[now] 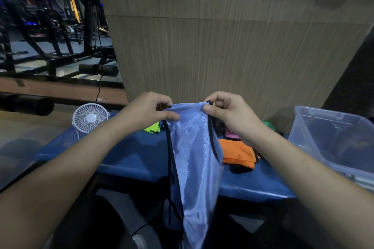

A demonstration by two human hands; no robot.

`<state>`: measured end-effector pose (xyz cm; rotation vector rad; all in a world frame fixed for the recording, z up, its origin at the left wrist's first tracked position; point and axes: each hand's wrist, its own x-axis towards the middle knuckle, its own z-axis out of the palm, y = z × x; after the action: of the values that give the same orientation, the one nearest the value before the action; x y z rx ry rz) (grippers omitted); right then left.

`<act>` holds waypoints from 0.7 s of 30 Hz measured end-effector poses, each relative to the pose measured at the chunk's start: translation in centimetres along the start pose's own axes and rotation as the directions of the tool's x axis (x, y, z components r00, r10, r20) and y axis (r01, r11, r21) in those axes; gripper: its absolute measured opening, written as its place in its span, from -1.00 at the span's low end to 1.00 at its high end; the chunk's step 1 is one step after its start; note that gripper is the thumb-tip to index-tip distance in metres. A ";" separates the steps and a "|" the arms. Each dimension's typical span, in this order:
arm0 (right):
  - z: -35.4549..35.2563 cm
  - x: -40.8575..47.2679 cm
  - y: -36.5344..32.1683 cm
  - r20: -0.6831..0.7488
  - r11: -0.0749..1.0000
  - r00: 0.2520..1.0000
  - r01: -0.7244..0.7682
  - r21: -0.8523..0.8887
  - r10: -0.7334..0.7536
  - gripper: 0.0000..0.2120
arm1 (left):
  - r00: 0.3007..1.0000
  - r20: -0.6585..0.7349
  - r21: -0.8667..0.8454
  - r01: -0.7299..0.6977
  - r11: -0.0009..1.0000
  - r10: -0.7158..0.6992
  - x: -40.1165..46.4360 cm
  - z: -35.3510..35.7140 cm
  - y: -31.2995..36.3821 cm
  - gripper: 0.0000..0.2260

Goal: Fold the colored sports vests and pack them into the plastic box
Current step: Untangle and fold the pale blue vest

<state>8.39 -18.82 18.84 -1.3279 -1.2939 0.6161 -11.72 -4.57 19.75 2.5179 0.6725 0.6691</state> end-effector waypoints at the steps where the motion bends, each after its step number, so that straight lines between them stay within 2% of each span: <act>1: 0.0 0.0 0.0 -0.003 1.000 1.000 -0.010 0.019 0.010 -0.94 | 1.000 -0.016 -0.003 0.001 1.000 -0.001 0.0 -0.2 -0.2 -0.65; 4: 0.1 -0.1 -0.1 -0.017 0.999 1.000 -0.009 0.038 0.010 -0.93 | 0.999 -0.038 0.013 -0.001 1.000 0.001 -0.1 -0.3 -0.6 -0.56; 7: 0.4 0.2 -0.2 -0.026 0.999 1.000 0.012 0.031 -0.012 -0.94 | 0.996 -0.077 0.044 -0.051 0.998 0.054 0.0 0.2 -0.5 -0.74; 11: 1.4 0.3 -0.6 0.012 0.999 0.999 0.030 -0.021 -0.030 -0.97 | 0.990 0.005 -0.164 -0.137 0.977 0.139 0.1 1.2 1.1 -0.76; 13: 1.8 0.3 -0.6 0.010 0.999 1.000 0.027 -0.039 -0.027 -0.98 | 0.989 0.008 -0.194 -0.144 0.970 0.148 0.3 1.7 2.0 -0.77; 16: 1.8 0.4 -0.4 -0.007 0.996 1.000 0.028 -0.084 -0.029 -0.98 | 0.991 -0.030 -0.052 -0.132 0.990 0.130 0.7 1.9 2.8 -0.77; 18: 1.5 0.3 -0.3 -0.017 0.991 0.999 0.045 -0.126 -0.047 -0.98 | 0.995 0.011 0.012 -0.104 0.995 0.104 0.9 1.8 3.0 -0.78; 21: 1.3 0.3 -0.1 -0.029 0.981 0.996 0.073 -0.181 -0.079 -0.96 | 0.992 0.103 0.107 -0.083 0.991 0.072 1.2 1.8 2.9 -0.70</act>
<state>7.20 -18.13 18.74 -1.4227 -1.3895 0.4275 -8.89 -6.70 20.26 2.6724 0.5941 0.5426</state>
